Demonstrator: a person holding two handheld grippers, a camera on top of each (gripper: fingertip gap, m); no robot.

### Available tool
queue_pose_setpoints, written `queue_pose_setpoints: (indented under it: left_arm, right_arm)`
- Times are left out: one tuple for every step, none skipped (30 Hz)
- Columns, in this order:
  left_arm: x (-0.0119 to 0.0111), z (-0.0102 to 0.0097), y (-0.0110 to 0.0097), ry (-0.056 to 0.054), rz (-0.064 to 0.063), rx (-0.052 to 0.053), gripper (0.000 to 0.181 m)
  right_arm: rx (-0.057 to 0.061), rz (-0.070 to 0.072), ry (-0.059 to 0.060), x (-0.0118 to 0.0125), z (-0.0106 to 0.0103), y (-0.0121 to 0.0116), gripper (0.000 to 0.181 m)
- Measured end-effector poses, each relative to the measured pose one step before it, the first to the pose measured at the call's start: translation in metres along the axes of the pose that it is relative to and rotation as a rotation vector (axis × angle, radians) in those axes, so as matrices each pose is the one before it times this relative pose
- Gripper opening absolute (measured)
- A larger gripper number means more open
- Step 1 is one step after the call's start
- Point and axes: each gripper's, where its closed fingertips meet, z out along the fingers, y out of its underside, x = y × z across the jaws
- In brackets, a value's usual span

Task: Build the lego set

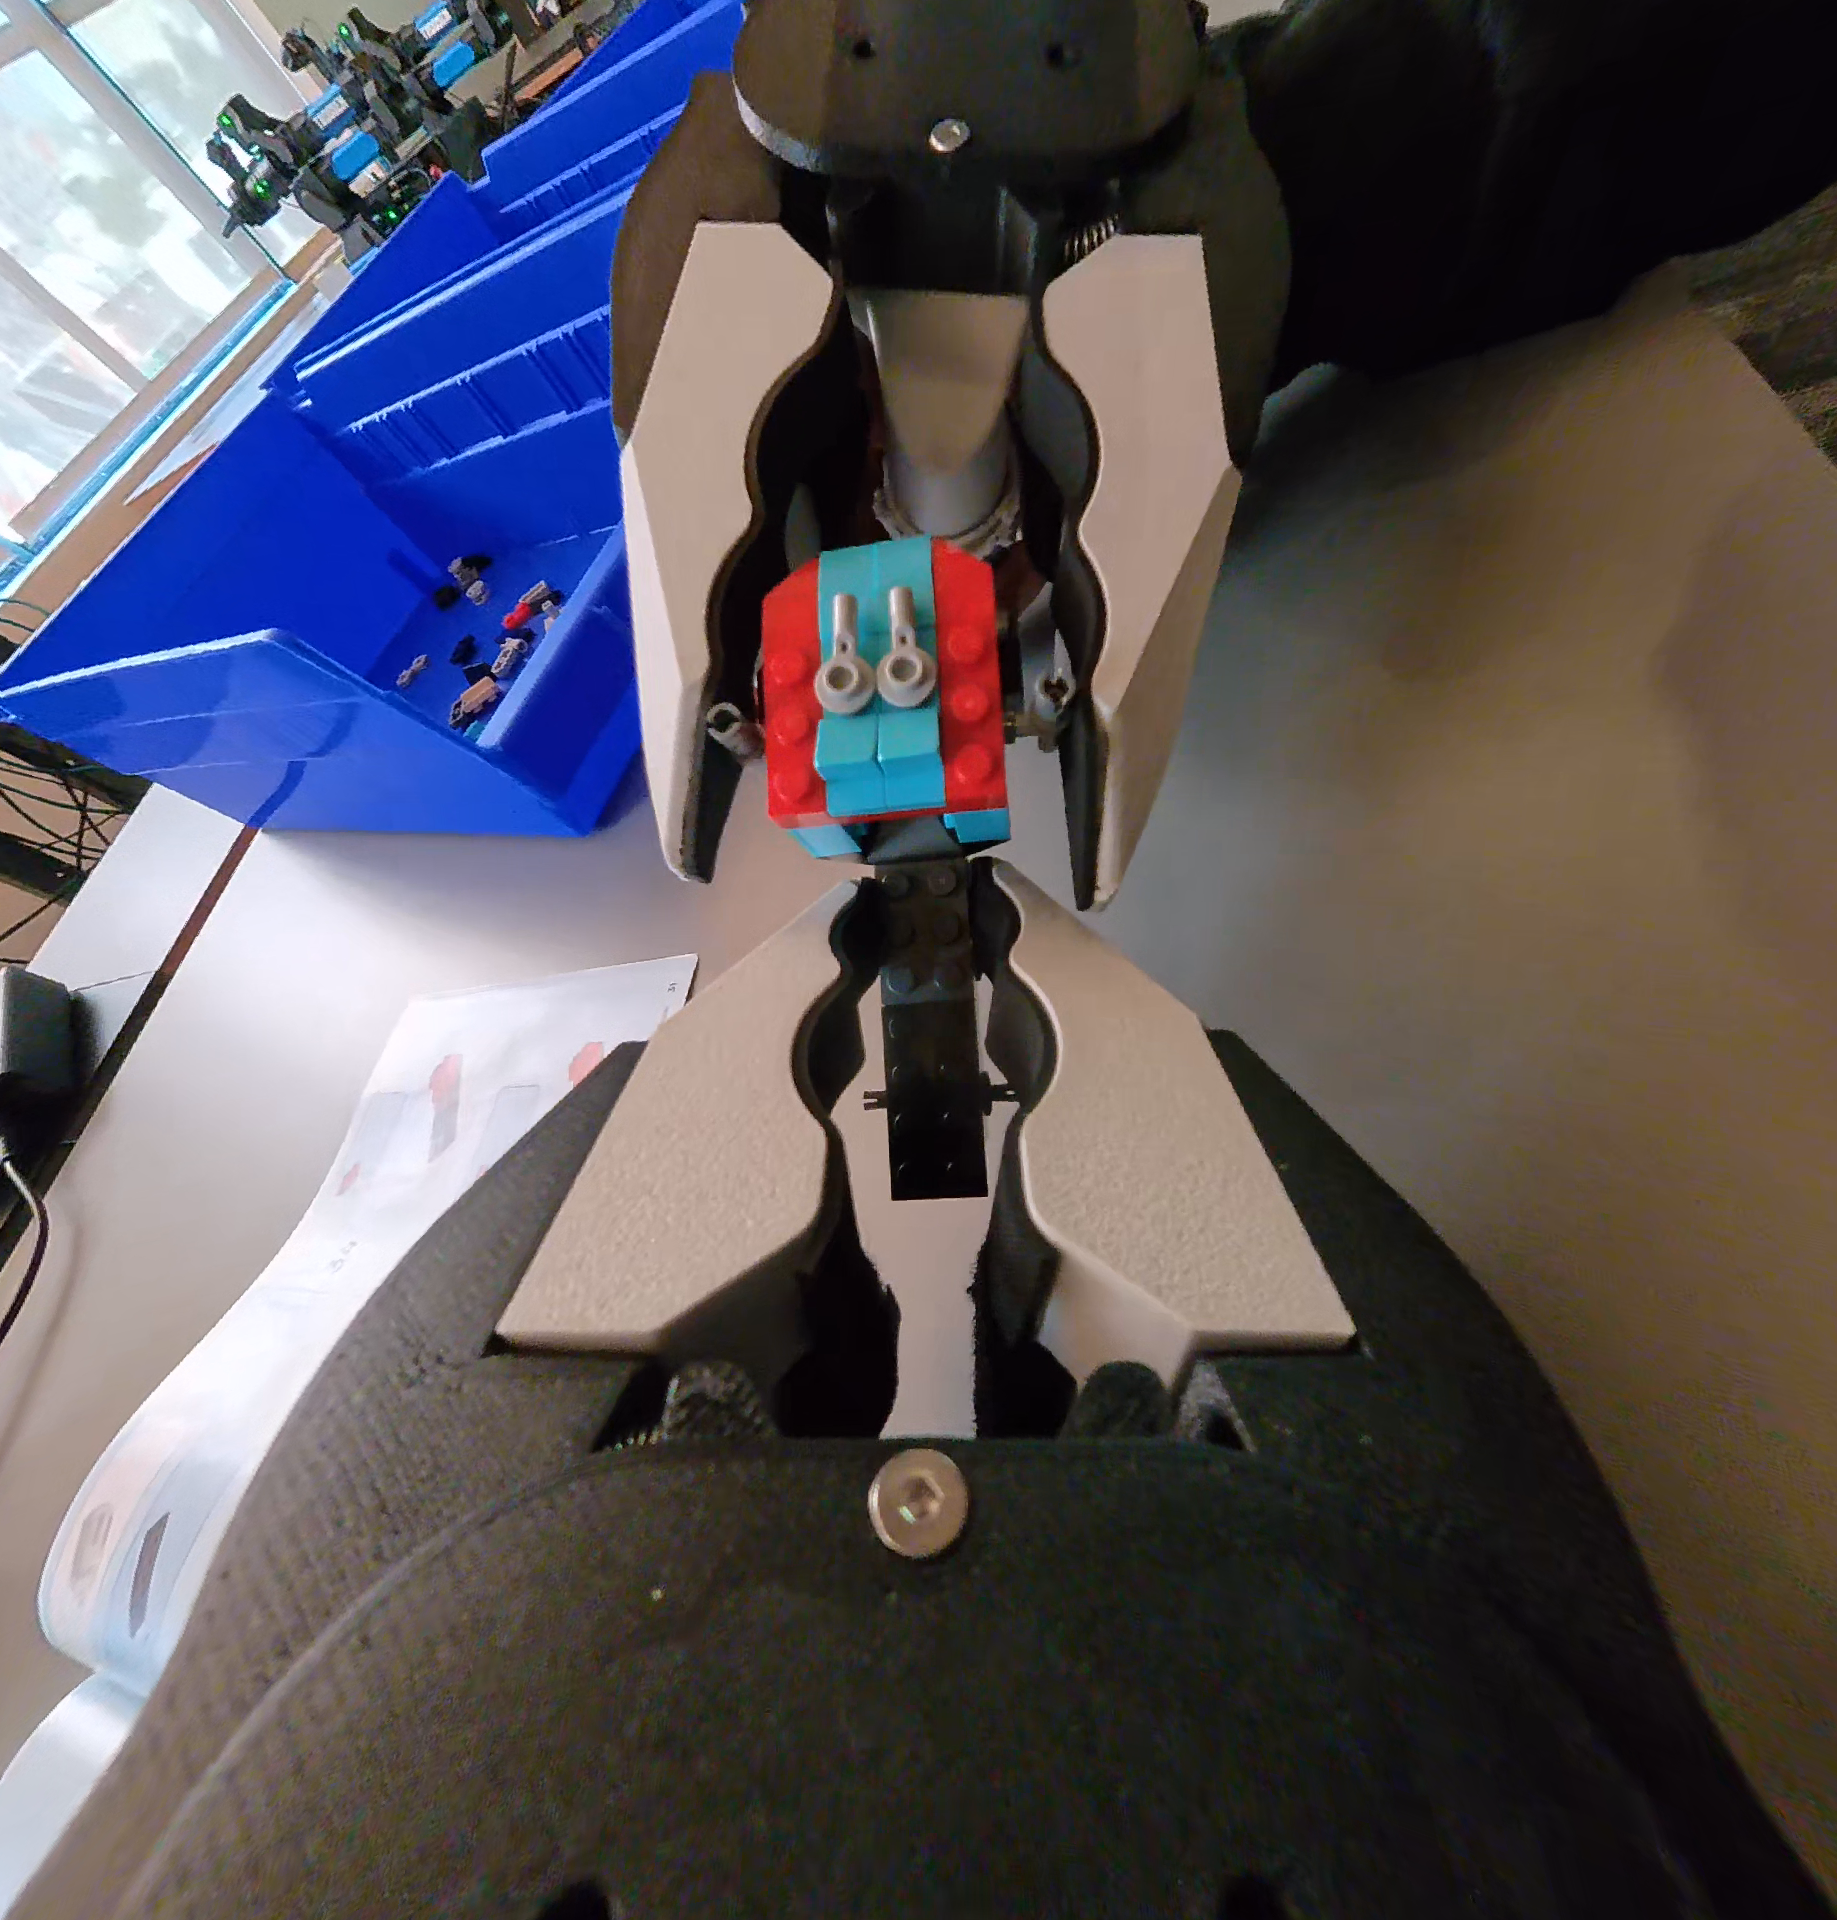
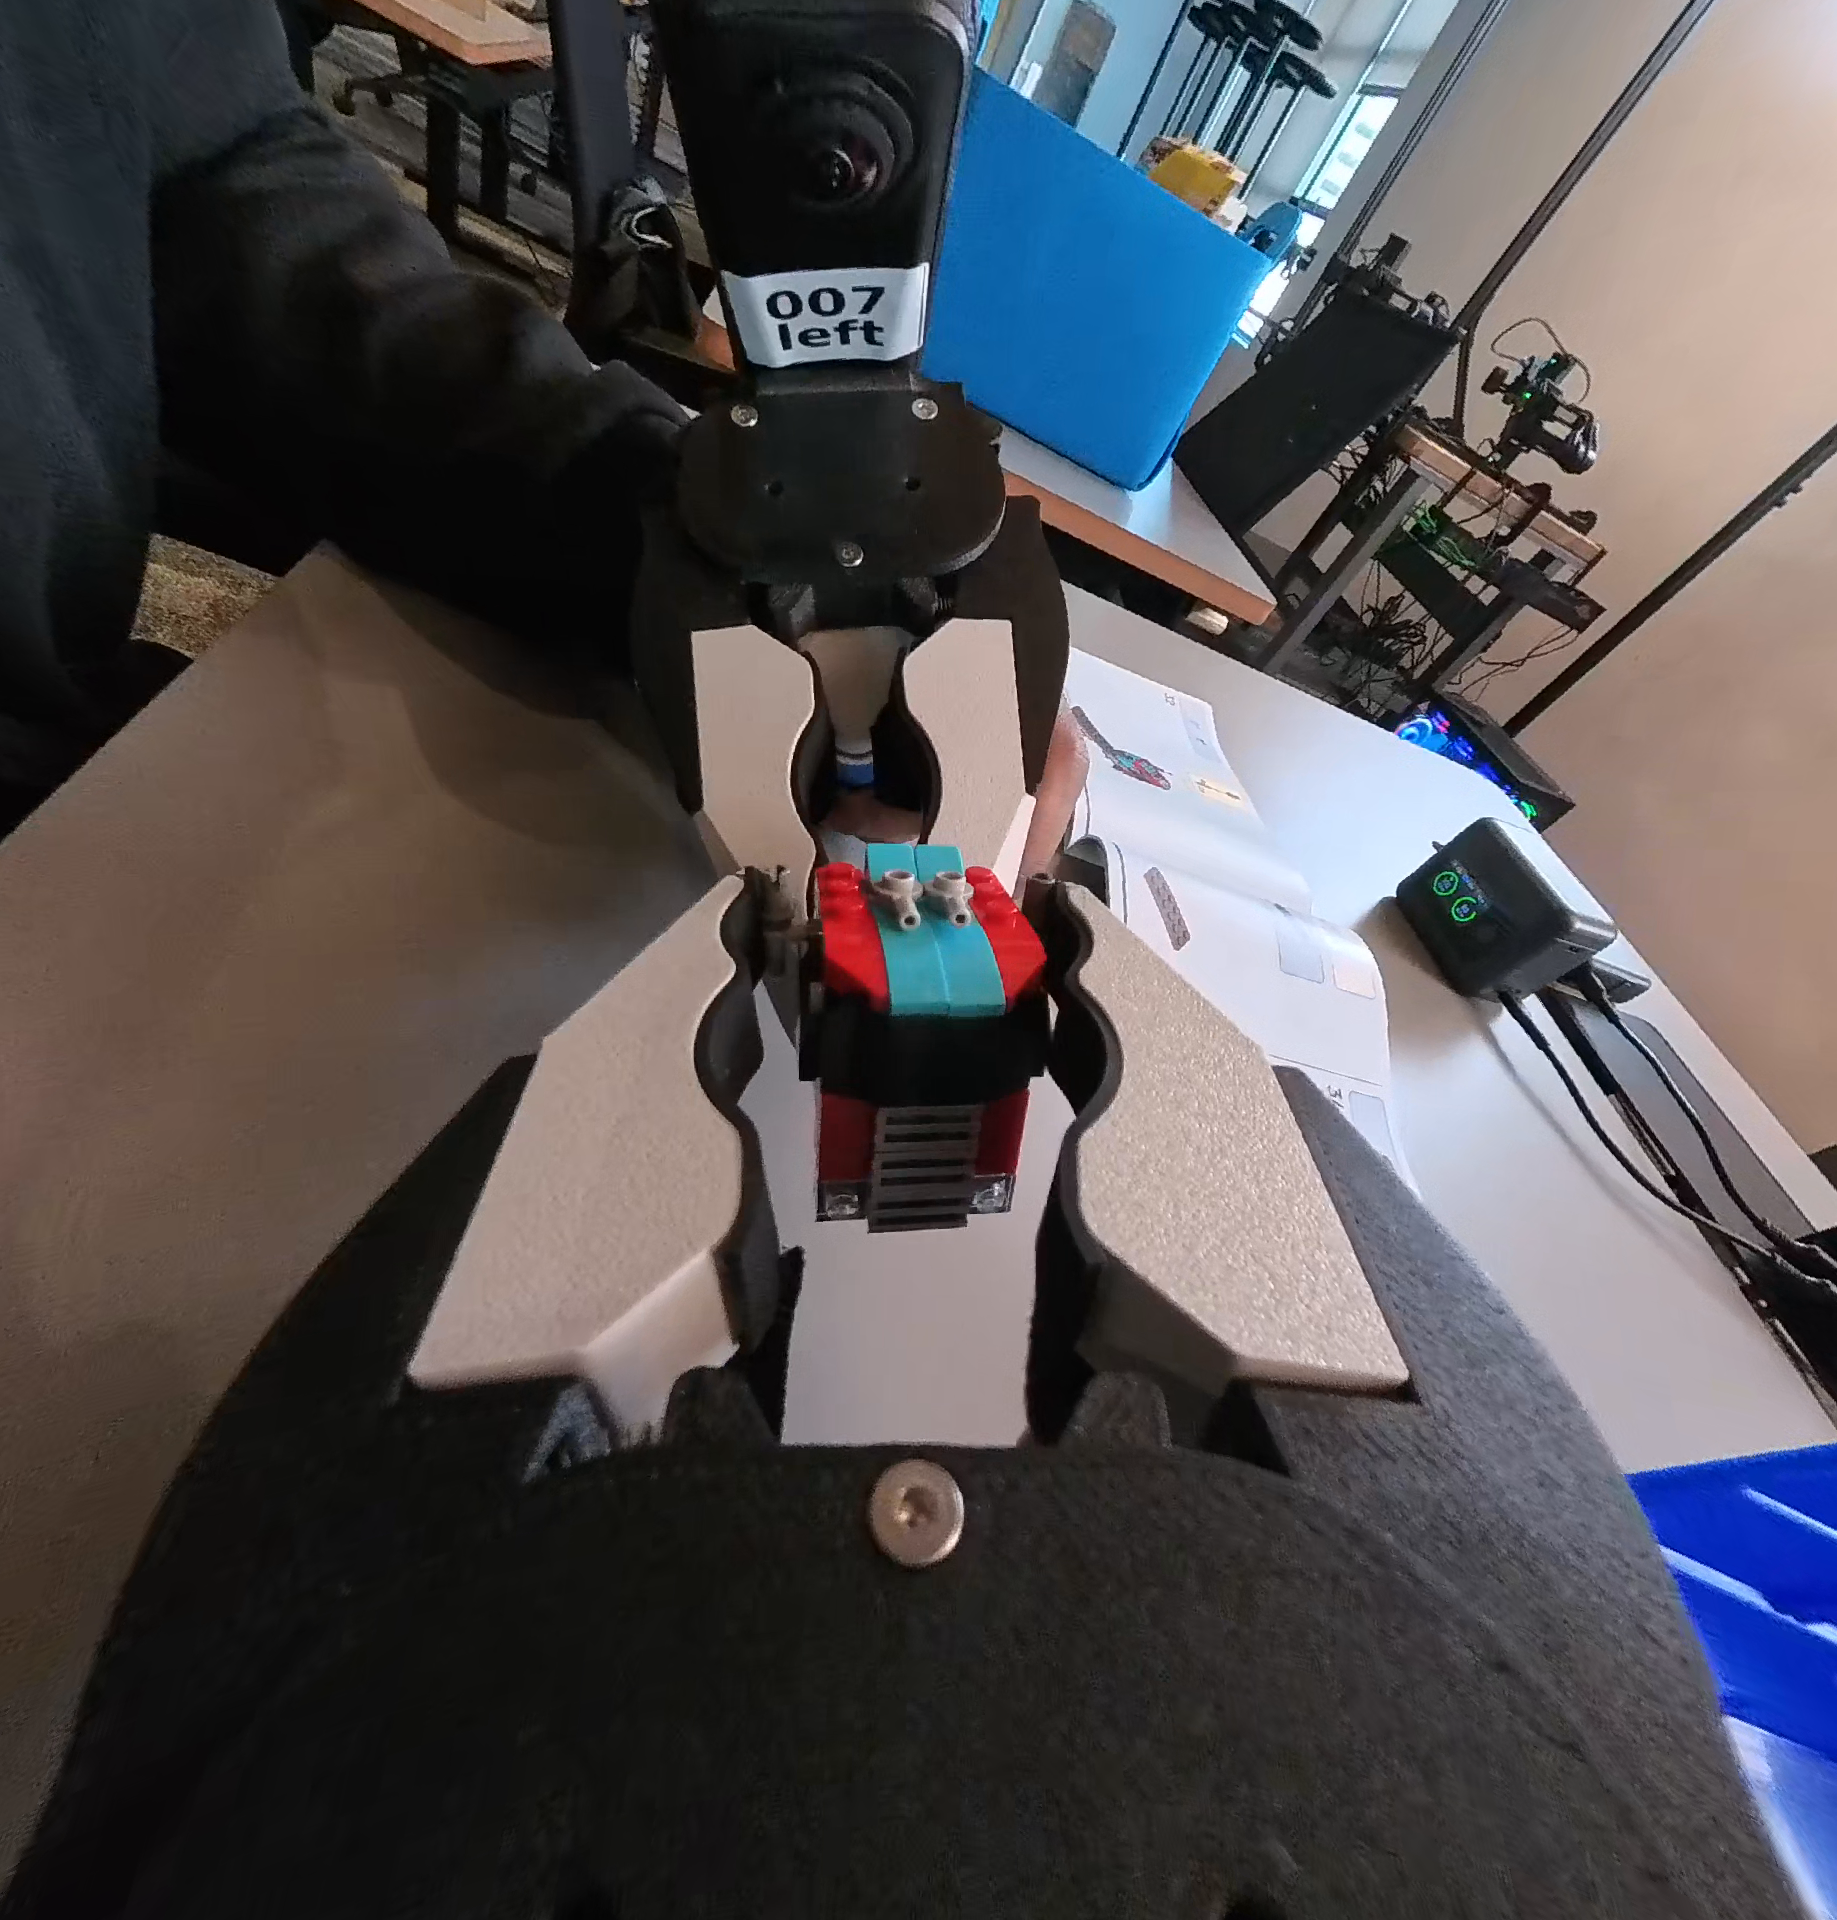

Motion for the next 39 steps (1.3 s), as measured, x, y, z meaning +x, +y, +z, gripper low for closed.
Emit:
queue_pose_setpoints:
  left_arm:
    - [-0.00013, -0.00023, 0.00008, -0.0006, -0.0001, 0.0005, 0.017]
    - [-0.00009, -0.00014, -0.00017, -0.0007, -0.0003, 0.0011, 0.017]
    - [-0.00015, -0.00021, -0.00046, -0.0003, -0.0009, 0.0026, 0.017]
    - [-0.00002, -0.00016, -0.00041, 0.0005, -0.0014, 0.002, 0.017]
    - [0.00023, 0.00005, 0.00005, 0.0012, -0.0002, 0.0002, 0.017]
    - [0.00025, 0.00005, 0.00027, 0.0006, 0.0011, -0.0016, 0.017]
    - [0.00031, 0.00028, 0.00035, 0.0008, 0.002, -0.0027, 0.017]
    - [0.00037, 0.00011, 0.00026, 0.001, 0.0021, -0.0013, 0.017]
    - [-0.00002, -0.00002, 0.00019, -0.0001, 0.0007, -0.0008, 0.017]
    - [0.00002, 0.00001, 0.00003, 0.0006, -0.0003, 0.0001, 0.017]
    - [0.00014, -0.00003, -0.00013, 0.0006, 0.0008, 0.0009, 0.017]
    - [-0.00018, -0.00003, 0.00011, -0.0007, 0.0, -0.0005, 0.017]
    - [0.00012, -0.00004, 0.00014, 0.0012, -0.0005, -0.0007, 0.017]
    - [0.00042, -0.00003, -0.00001, 0.0022, 0.0017, 0.0003, 0.017]
    - [0.00021, 0.00008, -0.0001, 0.0008, 0.0017, 0.0007, 0.017]
    - [0.00029, 0.00005, 0.00004, 0.0023, 0.0001, -0.0006, 0.017]
    - [0.00076, 0.0, -0.00033, 0.0035, 0.0023, 0.0023, 0.017]
    - [0.00037, 0.00001, -0.00048, 0.0011, 0.0005, 0.0022, 0.017]
    - [-0.00002, 0.00005, -0.00007, 0.0005, -0.0007, 0.0, 0.017]
    - [0.00023, 0.00006, 0.00019, 0.0017, 0.0004, -0.001, 0.017]
    - [0.00027, 0.00018, 0.00011, 0.0006, 0.002, -0.0011, 0.017]
    - [-0.00003, 0.0, 0.00016, -0.0002, 0.0006, -0.0006, 0.017]
    - [-0.00021, 0.00005, -0.00002, -0.0004, -0.0012, -0.0001, 0.017]
    - [0.00032, -0.00016, -0.00032, 0.002, 0.0008, 0.0022, 0.017]
    - [-0.00076, -0.00014, -0.00036, -0.0042, -0.0028, 0.0023, 0.017]
    - [-0.00107, -0.00031, -0.00031, -0.0031, -0.0066, 0.0026, 0.017]
    - [-0.00115, -0.00047, -0.00028, -0.0033, -0.0054, 0.0029, 0.017]
    - [-0.00134, -0.00039, 0.00028, -0.0051, -0.0039, -0.0002, 0.017]
    - [-0.00038, -0.00016, 0.00091, 0.0002, -0.0015, -0.0044, 0.017]
    - [-0.00033, 0.00029, 0.00108, -0.0014, -0.001, -0.0061, 0.017]
    - [-0.00038, 0.00031, 0.00107, -0.0023, -0.0003, -0.0077, 0.017]
    - [0.00023, 0.00027, 0.00126, 0.0024, -0.0015, -0.0077, 0.017]
    - [0.00047, 0.00055, 0.00203, 0.0037, 0.001, -0.0117, 0.017]
    - [0.00027, 0.00084, 0.00201, -0.0005, 0.0054, -0.0129, 0.017]
    - [0.00074, 0.00066, 0.00137, 0.0024, 0.0048, -0.0097, 0.017]
    - [0.0008, 0.00055, 0.0006, 0.0033, 0.0035, -0.0045, 0.017]
    - [0.00032, 0.00019, 0.0002, 0.0009, 0.0017, -0.0021, 0.017]
    - [-0.00015, 0.00008, 0.00025, -0.0003, -0.0006, -0.0009, 0.017]
    - [-0.00037, -0.00012, -0.00007, -0.0013, -0.0021, 0.0006, 0.017]
  right_arm:
    - [0.0019, 0.003, -0.0001, 0.0001, 0.00013, -0.00023, 0.053]
    - [0.0031, 0.0017, -0.0001, 0.00012, -0.00022, -0.00031, 0.053]
    - [0.0041, 0.0047, -0.0011, 0.00014, -0.00018, -0.00051, 0.053]
    - [0.0022, 0.008, -0.0041, -0.0001, -0.00004, -0.00014, 0.053]
    - [-0.0002, 0.0042, -0.0031, -0.00008, -0.0001, 0.00022, 0.053]
    - [-0.0031, 0.0019, -0.002, -0.0001, -0.00005, 0.00064, 0.053]
    - [-0.0021, 0.0017, -0.0031, -0.00037, 0.00016, 0.0004, 0.053]
    - [-0.0004, 0.003, -0.0021, -0.0001, 0.00009, 0.00008, 0.053]
    - [0.0, 0.0028, -0.0011, 0.00003, 0.00005, 0.00014, 0.053]
    - [0.0013, 0.0044, -0.0029, -0.00023, 0.0, -0.00018, 0.053]
    - [0.0009, 0.0038, -0.0005, 0.00011, -0.00001, -0.00003, 0.053]
    - [-0.0008, 0.0028, 0.0008, 0.00023, 0.00026, 0.00016, 0.053]
    - [0.0001, 0.0062, -0.0035, -0.00022, 0.0002, 0.0, 0.053]
    - [0.0014, 0.0002, -0.0017, -0.00028, -0.00005, -0.00028, 0.053]
    - [-0.0003, 0.0039, -0.0003, 0.0002, 0.00003, 0.00012, 0.053]
    - [0.0013, 0.003, -0.0061, -0.00071, -0.00002, -0.00013, 0.052]
    - [0.0037, 0.0054, -0.0049, -0.00038, -0.00034, -0.00054, 0.052]
    - [0.0012, 0.0068, -0.0027, 0.00009, -0.00018, -0.00008, 0.052]
    - [-0.0006, 0.0005, -0.0007, -0.00005, -0.00008, 0.00023, 0.052]
    - [-0.0018, 0.001, -0.0025, -0.00028, 0.00012, 0.00024, 0.052]
    - [-0.0019, -0.001, -0.0002, 0.00005, -0.00007, 0.00015, 0.052]
    - [-0.0026, 0.0002, 0.0027, 0.00044, 0.00001, 0.00024, 0.052]
    - [0.0006, 0.0004, -0.0038, -0.00059, -0.00004, -0.0003, 0.052]
    - [0.0036, -0.0014, 0.0009, 0.00016, -0.00027, -0.00039, 0.052]
    - [0.0047, -0.0064, 0.009, 0.00109, -0.00023, -0.00053, 0.052]
    - [0.0038, -0.0111, 0.007, 0.00038, 0.00003, -0.00045, 0.053]
    - [0.0033, -0.0119, 0.0097, 0.00082, -0.00001, -0.00041, 0.053]
    - [0.0014, -0.0024, 0.0022, 0.00007, 0.00033, 0.00047, 0.054]
    - [-0.0029, -0.004, 0.0024, 0.00011, -0.00001, 0.00104, 0.054]
    - [-0.0068, -0.0119, 0.0096, 0.00055, -0.00014, 0.00072, 0.054]
    - [-0.0032, -0.0051, 0.0093, 0.00076, 0.00004, -0.00024, 0.055]
    - [-0.0041, 0.0004, 0.0031, 0.00028, 0.00038, -0.00021, 0.06]
    - [-0.0067, -0.0026, 0.0017, 0.00012, 0.00012, 0.00009, 0.064]
    - [-0.0075, -0.0062, -0.0057, -0.00099, -0.00009, 0.00065, 0.065]
    - [-0.0068, -0.0052, -0.0002, -0.00019, -0.00023, 0.00087, 0.064]
    - [-0.0065, -0.0025, -0.0043, -0.00058, -0.00006, 0.00119, 0.063]
    - [-0.0055, -0.0025, -0.0077, -0.00123, -0.00006, 0.00098, 0.06]
    - [-0.0014, -0.0031, -0.0044, -0.00071, -0.00001, 0.00037, 0.057]
    - [0.0001, 0.0004, -0.0048, -0.00079, 0.00005, 0.00017, 0.055]
